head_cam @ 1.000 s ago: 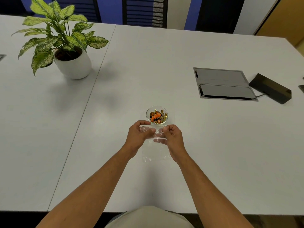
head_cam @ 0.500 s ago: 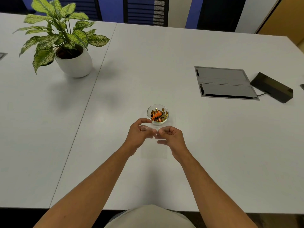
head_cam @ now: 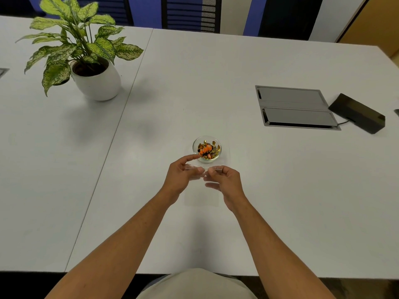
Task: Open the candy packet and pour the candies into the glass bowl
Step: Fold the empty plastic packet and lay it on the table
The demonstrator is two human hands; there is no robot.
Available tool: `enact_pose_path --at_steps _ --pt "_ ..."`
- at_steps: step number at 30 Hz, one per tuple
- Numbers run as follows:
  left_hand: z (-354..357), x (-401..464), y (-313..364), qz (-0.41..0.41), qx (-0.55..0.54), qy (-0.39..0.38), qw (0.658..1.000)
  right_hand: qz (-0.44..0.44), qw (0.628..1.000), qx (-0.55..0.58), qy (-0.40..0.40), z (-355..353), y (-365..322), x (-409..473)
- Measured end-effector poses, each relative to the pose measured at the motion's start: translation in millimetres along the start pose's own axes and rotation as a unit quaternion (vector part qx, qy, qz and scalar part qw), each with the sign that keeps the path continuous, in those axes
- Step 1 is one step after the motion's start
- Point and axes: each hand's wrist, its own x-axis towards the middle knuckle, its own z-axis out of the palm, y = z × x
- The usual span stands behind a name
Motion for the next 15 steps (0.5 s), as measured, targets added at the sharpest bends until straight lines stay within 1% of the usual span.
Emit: enact_pose_path --at_steps 4,7,15 --pt "-6.3 0.6 -1.8 -0.013 -0.03 -0.038 0.999 0.012 1.0 0.009 -0.007 -5.2 0.6 0.3" --pt "-9.2 -0.4 -3.1 -0.018 -0.031 -0.064 0.997 0.033 0.999 0.004 0.001 -7.1 1.3 1.2" --pt "-13.0 0.4 -1.6 -0.017 -0.052 -0.086 0.995 0.052 0.998 0.031 -0.014 -6.3 -0.5 1.3"
